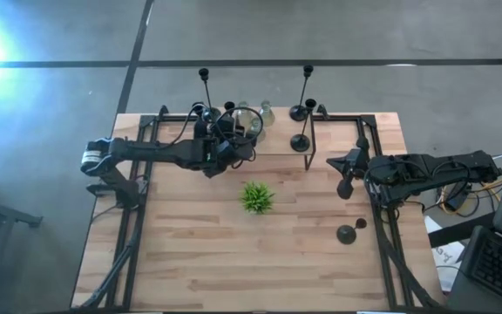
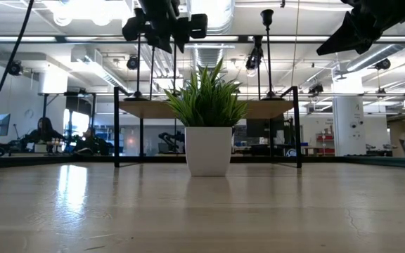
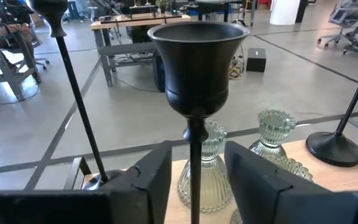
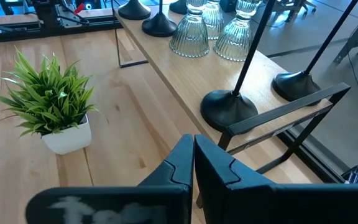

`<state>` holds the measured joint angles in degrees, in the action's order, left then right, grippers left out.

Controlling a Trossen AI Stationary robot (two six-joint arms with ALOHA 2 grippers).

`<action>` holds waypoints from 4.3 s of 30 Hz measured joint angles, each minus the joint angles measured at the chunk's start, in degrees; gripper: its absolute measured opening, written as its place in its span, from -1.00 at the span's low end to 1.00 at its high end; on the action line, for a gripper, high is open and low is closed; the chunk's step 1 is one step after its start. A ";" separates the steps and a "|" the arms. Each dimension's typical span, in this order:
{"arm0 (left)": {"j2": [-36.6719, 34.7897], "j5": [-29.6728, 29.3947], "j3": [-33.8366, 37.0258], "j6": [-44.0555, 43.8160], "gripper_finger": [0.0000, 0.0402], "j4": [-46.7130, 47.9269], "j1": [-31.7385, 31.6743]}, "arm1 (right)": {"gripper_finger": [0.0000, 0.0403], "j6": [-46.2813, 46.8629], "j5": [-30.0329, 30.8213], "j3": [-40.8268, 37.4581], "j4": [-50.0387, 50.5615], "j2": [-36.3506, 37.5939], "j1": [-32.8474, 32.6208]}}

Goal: Pick & Place candle stick holders
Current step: Put the black candlestick holder on the shelf

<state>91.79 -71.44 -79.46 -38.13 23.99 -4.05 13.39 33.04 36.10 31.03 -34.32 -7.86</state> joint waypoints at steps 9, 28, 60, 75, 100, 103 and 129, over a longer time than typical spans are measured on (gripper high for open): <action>0.00 1.53 -0.02 -0.61 -0.15 0.00 1.28 | -0.96 0.15 0.00 0.00 0.01 0.02 0.02; -0.42 0.59 -0.11 2.05 -0.15 0.53 6.25 | -0.96 0.15 -1.06 0.00 0.16 0.02 0.02; -20.79 7.83 42.39 10.96 -0.15 -21.67 44.30 | -0.96 6.88 -0.49 9.07 1.37 -12.94 -16.48; -27.58 30.03 74.94 34.91 -0.15 -86.52 41.88 | -0.96 54.89 11.58 24.50 38.18 -31.97 -38.43; -27.56 29.90 74.51 41.38 -0.15 -86.51 41.35 | -0.96 102.03 -0.66 26.27 48.17 -49.24 -63.68; -27.54 29.90 74.53 41.38 -0.15 -86.51 41.33 | -0.96 105.66 -3.16 25.81 50.04 -51.11 -63.94; -27.54 29.88 74.56 40.63 -0.15 -86.01 41.29 | -0.51 109.95 1.46 12.90 43.39 -51.66 -63.54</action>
<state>64.25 -41.56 -4.90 2.50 -62.02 37.23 123.34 34.50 49.00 74.42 -85.99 -71.40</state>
